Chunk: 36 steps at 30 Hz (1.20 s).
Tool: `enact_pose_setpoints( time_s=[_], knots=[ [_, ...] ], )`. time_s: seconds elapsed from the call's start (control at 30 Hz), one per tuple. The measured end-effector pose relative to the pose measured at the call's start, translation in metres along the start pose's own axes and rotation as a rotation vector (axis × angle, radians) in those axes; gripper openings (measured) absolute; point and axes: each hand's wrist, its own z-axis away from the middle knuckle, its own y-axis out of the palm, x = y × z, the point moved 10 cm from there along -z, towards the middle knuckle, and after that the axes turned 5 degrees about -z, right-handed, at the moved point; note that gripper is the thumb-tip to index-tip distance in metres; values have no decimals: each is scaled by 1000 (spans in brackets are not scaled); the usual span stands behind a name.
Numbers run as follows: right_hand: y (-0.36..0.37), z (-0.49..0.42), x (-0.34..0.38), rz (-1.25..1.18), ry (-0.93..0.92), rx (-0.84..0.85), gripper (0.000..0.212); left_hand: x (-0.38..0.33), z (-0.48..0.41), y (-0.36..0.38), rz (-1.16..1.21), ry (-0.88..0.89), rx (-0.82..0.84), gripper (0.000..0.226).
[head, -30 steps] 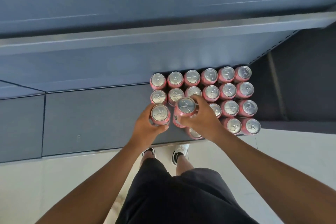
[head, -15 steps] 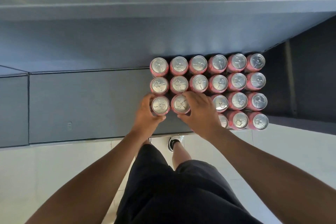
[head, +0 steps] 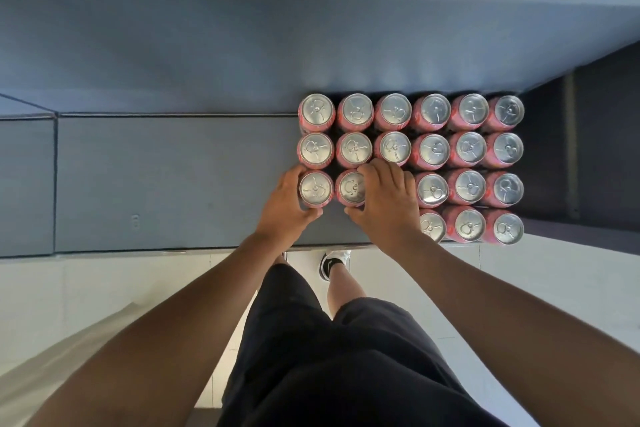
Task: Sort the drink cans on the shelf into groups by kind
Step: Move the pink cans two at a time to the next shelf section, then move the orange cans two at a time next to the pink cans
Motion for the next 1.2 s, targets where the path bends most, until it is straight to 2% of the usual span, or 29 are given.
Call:
enact_pose_setpoints(
  time_s=[0.13,0.23,0.43,0.67,0.87,1.2],
  knots=[
    [-17,-1,11,-18,-49,12,71,-12,12,-14,-107,44,38,73],
    [-42,-4,25,-36,-109,-24,61,-16,28,-37,-141,21,3,74],
    [-94,-1,88,-150,-474,-58,44,-29,75,-96,-383,45,-141,57],
    [-126,3,181,-123,-715,-43,49,-18,150,-173,-564,46,-379,54],
    [-130,27,281,-94,-856,14,50,17,214,-241,-631,8,-572,54],
    [-98,74,450,-29,-882,75,53,126,310,-342,-686,-93,-683,55]
  ],
)
